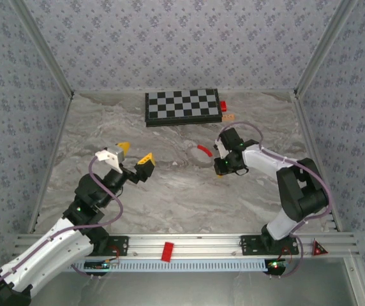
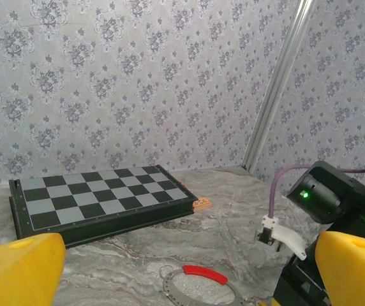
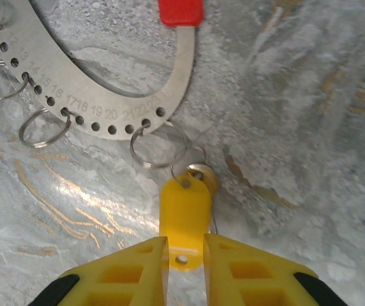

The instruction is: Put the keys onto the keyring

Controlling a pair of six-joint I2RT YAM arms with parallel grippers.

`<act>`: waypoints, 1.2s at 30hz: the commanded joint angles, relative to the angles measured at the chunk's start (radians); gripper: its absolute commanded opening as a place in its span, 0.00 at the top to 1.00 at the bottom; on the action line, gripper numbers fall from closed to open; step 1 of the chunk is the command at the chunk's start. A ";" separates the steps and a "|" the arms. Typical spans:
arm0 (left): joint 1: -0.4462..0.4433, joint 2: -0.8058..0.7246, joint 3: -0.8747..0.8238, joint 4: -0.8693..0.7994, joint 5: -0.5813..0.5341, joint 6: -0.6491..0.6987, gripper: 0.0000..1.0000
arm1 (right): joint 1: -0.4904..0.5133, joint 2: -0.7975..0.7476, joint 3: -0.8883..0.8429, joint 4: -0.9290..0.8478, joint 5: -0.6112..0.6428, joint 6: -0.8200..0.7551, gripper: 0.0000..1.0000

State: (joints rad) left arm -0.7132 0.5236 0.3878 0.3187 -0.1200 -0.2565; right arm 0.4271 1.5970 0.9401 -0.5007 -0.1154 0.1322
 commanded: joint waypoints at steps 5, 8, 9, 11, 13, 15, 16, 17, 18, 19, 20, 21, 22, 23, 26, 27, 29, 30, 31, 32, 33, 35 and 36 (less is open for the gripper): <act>0.008 0.010 0.010 0.011 -0.017 -0.020 0.00 | -0.038 -0.180 -0.080 -0.041 0.072 0.090 0.67; 0.012 0.050 0.048 -0.066 -0.090 -0.040 0.00 | -0.058 -0.294 -0.130 0.004 0.070 0.115 0.63; 0.015 0.073 0.068 -0.106 -0.133 -0.055 0.00 | -0.069 -0.339 -0.154 0.028 0.072 0.125 0.61; 0.028 0.121 0.108 -0.189 -0.209 -0.093 0.00 | -0.096 -0.422 -0.194 0.080 0.079 0.141 0.58; 0.053 0.180 0.150 -0.268 -0.259 -0.133 0.00 | -0.131 -0.503 -0.231 0.129 0.100 0.169 0.50; 0.077 0.241 0.195 -0.349 -0.312 -0.186 0.00 | -0.175 -0.583 -0.269 0.186 0.130 0.182 0.39; 0.081 0.265 0.216 -0.382 -0.329 -0.201 0.00 | -0.188 -0.613 -0.285 0.211 0.145 0.180 0.29; 0.085 0.287 0.241 -0.412 -0.345 -0.204 0.00 | -0.206 -0.645 -0.303 0.243 0.172 0.179 0.13; 0.086 0.317 0.264 -0.431 -0.371 -0.201 0.00 | -0.223 -0.670 -0.321 0.279 0.197 0.175 0.00; 0.092 0.340 0.280 -0.441 -0.395 -0.196 0.00 | -0.240 -0.687 -0.335 0.317 0.215 0.173 0.00; 0.102 0.368 0.300 -0.454 -0.420 -0.191 0.00 | -0.260 -0.699 -0.349 0.350 0.226 0.169 0.01; 0.116 0.396 0.320 -0.464 -0.441 -0.181 0.00 | -0.282 -0.703 -0.360 0.392 0.239 0.160 0.00; 0.129 0.420 0.334 -0.467 -0.452 -0.172 0.00 | -0.298 -0.700 -0.373 0.427 0.264 0.156 0.00; 0.151 0.449 0.346 -0.465 -0.480 -0.162 0.00 | -0.314 -0.693 -0.386 0.463 0.300 0.160 0.00; 0.242 0.541 0.358 -0.424 -0.471 -0.075 0.00 | -0.349 -0.646 -0.425 0.573 0.402 0.121 0.00; 0.277 0.578 0.364 -0.417 -0.469 -0.044 0.00 | -0.357 -0.625 -0.448 0.634 0.426 0.090 0.00; 0.357 0.658 0.387 -0.441 -0.480 -0.028 0.00 | -0.373 -0.581 -0.503 0.764 0.458 0.047 0.00; 0.410 0.700 0.399 -0.462 -0.482 -0.038 0.00 | -0.385 -0.552 -0.542 0.874 0.474 0.016 0.00; 0.448 0.731 0.397 -0.462 -0.483 -0.034 0.00 | -0.390 -0.519 -0.569 0.963 0.477 -0.011 0.00; 0.490 0.769 0.384 -0.441 -0.487 -0.031 0.00 | -0.397 -0.477 -0.602 1.046 0.484 -0.019 0.00; 0.527 0.801 0.362 -0.402 -0.475 -0.017 0.00 | -0.403 -0.435 -0.619 1.115 0.497 -0.024 0.00; 0.568 0.845 0.313 -0.300 -0.471 0.024 0.00 | -0.409 -0.361 -0.628 1.186 0.500 -0.030 0.00; 0.580 0.864 0.280 -0.224 -0.469 0.051 0.00 | -0.413 -0.318 -0.625 1.218 0.497 -0.035 0.00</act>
State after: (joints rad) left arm -0.1623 1.3567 0.7231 -0.0315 -0.5739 -0.2840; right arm 0.0246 1.2167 0.3202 0.4633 0.3298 0.1467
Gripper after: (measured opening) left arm 0.993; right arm 0.996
